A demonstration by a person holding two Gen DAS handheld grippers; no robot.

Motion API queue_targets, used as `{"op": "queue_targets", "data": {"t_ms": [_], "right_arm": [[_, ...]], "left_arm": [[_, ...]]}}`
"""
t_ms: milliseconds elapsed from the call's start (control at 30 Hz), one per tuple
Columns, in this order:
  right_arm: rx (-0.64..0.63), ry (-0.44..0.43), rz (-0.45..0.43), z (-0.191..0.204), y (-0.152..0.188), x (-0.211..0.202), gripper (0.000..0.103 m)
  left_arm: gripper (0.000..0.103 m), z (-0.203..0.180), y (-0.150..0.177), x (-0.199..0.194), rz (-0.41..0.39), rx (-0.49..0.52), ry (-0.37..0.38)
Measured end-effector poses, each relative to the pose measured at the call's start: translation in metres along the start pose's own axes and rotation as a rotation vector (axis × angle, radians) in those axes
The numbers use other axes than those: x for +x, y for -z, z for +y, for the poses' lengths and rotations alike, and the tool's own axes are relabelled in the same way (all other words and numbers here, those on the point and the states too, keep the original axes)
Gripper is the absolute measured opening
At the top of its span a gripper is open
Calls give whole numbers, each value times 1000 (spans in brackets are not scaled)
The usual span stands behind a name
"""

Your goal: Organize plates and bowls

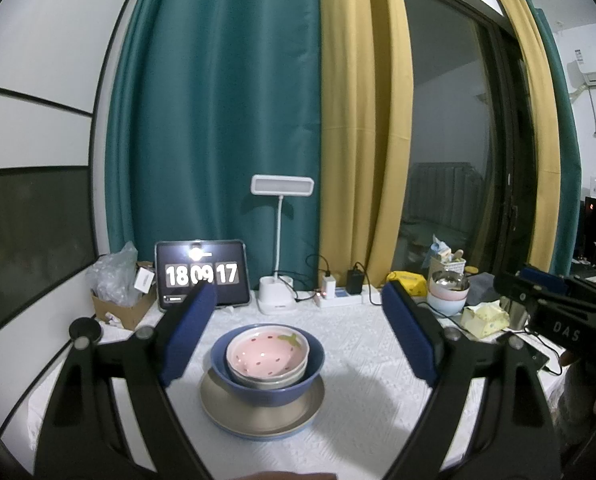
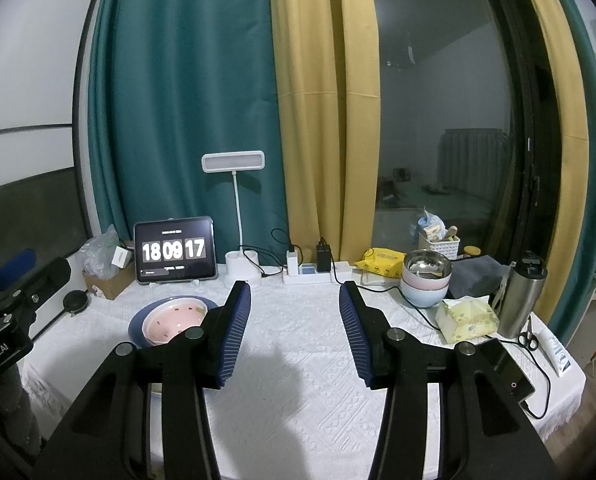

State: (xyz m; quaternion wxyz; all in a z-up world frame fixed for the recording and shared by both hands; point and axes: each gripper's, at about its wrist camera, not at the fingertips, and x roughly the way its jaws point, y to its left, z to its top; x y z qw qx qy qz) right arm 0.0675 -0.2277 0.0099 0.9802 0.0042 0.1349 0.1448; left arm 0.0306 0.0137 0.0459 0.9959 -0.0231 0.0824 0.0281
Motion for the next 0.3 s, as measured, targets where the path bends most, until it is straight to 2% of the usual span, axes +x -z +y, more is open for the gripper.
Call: {"op": "queue_targets", "data": {"t_ms": [233, 300], "right_arm": [[-1, 1, 0, 0, 0, 0, 49], [0, 0, -1, 0, 0, 0, 49]], "left_arm": [[86, -2, 2, -2, -12, 6, -3], [86, -5, 3, -3, -17, 25, -35]]}}
